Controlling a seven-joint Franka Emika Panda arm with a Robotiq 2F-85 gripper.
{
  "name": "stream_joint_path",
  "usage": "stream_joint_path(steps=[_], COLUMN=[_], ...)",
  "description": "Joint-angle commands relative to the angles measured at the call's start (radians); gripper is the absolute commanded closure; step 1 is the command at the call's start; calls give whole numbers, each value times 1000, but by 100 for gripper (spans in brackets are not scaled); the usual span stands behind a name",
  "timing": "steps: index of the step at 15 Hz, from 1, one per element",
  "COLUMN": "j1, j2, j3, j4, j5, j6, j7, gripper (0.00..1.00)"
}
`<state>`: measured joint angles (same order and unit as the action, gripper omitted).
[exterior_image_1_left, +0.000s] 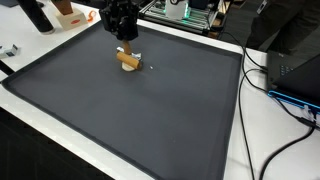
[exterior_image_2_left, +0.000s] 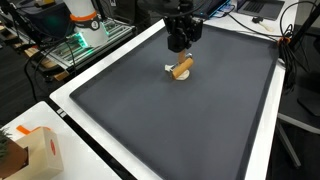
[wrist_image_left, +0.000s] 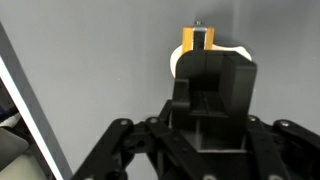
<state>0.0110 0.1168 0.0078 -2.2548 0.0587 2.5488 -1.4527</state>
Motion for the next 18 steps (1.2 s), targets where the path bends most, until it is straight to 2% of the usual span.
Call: stream_joint_path(steps=[1,5,18], j1=[-12,-11,-14], j2=[12,14,18], j3=[11,11,31], j4=[-5,-3,34], j5=[-27,-38,-14], j6=[45,41,-180], j7=[41,63,-17], gripper=[76,76,76])
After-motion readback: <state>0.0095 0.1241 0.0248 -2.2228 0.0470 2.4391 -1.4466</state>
